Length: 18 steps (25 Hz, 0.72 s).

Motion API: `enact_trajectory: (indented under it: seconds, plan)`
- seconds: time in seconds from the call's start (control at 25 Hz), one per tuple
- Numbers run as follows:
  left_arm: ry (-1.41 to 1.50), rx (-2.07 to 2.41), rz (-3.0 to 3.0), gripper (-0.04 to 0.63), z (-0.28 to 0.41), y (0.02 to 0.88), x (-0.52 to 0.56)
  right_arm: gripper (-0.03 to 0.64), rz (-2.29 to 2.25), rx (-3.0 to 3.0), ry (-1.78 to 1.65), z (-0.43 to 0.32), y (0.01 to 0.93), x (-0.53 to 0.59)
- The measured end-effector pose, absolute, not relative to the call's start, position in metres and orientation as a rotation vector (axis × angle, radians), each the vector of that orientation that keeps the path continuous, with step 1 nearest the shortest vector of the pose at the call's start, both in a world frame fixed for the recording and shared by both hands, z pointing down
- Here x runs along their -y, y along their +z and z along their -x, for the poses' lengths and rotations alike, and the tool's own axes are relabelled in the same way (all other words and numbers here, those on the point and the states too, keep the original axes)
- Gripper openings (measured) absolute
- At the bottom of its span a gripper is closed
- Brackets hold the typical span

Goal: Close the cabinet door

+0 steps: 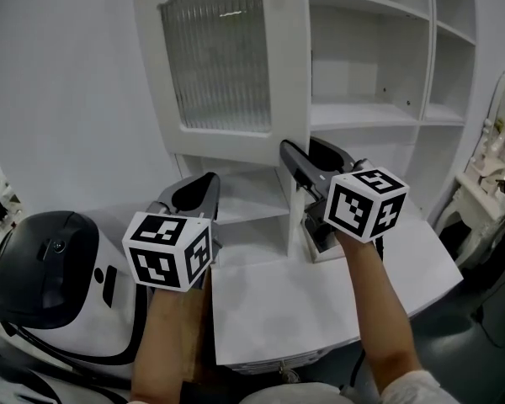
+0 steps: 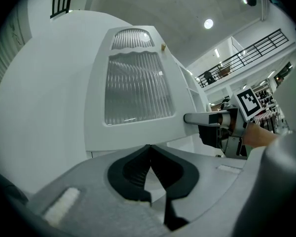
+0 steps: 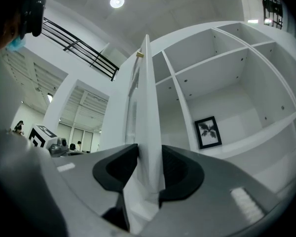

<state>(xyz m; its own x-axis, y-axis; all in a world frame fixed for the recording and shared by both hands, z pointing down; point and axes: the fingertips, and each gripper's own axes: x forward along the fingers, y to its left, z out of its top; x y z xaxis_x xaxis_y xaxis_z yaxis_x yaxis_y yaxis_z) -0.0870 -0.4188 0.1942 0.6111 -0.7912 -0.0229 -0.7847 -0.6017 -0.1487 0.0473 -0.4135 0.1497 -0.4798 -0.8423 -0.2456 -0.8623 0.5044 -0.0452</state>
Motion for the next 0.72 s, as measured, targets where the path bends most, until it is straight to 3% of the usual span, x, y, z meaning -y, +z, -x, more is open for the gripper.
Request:
enact_trajectory:
  seconds: [0.72]
  plan:
    - [-0.063, -1.324, 2.674, 0.000, 0.052, 0.190, 0.467, 0.219, 1.586, -2.468, 0.247, -0.080, 0.146, 0.463]
